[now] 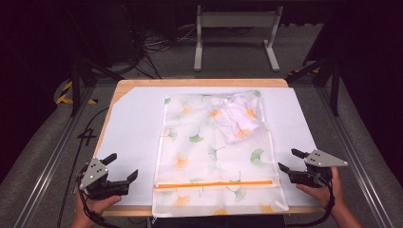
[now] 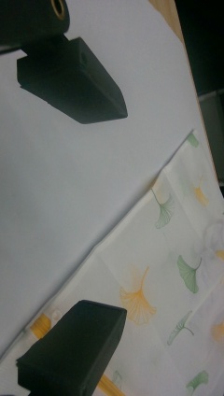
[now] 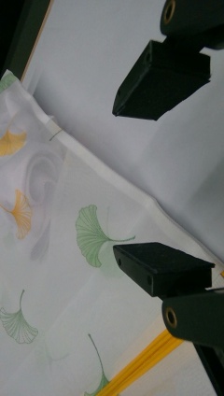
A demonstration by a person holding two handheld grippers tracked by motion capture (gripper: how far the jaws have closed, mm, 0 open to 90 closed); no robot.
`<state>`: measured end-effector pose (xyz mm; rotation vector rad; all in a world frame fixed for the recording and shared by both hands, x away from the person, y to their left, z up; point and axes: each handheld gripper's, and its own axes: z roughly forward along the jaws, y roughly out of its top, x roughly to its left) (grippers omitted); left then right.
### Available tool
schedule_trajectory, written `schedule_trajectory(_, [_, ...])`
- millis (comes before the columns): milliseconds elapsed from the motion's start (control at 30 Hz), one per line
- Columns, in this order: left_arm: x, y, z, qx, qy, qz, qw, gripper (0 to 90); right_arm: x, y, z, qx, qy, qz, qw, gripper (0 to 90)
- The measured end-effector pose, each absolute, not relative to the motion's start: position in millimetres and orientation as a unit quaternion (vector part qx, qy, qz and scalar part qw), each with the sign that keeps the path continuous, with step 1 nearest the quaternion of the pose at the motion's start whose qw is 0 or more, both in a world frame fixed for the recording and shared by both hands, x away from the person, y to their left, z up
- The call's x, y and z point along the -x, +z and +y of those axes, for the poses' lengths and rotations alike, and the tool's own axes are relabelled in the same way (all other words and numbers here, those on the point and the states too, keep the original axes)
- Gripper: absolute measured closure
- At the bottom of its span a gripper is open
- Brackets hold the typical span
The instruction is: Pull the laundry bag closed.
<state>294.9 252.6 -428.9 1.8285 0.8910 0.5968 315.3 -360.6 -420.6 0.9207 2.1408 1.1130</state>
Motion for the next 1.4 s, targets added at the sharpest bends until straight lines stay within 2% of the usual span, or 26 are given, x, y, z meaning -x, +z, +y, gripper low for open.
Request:
schedule_trajectory(200, [-294,-434,245,-0.768,0.23,0.359,0.477,11.0,-317,-420,-360,-0.356,0.418,0.786,0.284,27.9])
schedule_trajectory(367, [-289,-435,241,-0.776,0.226,0.352,0.471,16.8,-320,-417,-356,-0.353,0.429,0.788,0.265,28.1])
schedule_trajectory(600, [-281,-438,232,-0.793,0.225,0.345,0.45,24.1,-331,-413,-342,-0.332,0.441,0.797,0.246,22.6])
schedule_trajectory(733, [-275,-440,233,-0.8,0.228,0.343,0.436,28.4,-336,-412,-329,-0.308,0.436,0.817,0.218,21.4])
schedule_trajectory(900, [-269,-436,235,-0.793,0.231,0.343,0.447,34.4,-339,-409,-312,-0.278,0.434,0.832,0.206,20.7])
schedule_trajectory(1067, [-265,-437,235,-0.795,0.225,0.345,0.445,35.0,-343,-406,-296,-0.255,0.422,0.847,0.197,18.9])
schedule_trajectory(1200, [-263,-437,237,-0.796,0.224,0.345,0.444,39.0,-348,-404,-283,-0.243,0.419,0.854,0.189,18.9])
schedule_trajectory(1400, [-259,-439,236,-0.801,0.22,0.342,0.439,41.5,-351,-400,-267,-0.222,0.422,0.861,0.178,24.3])
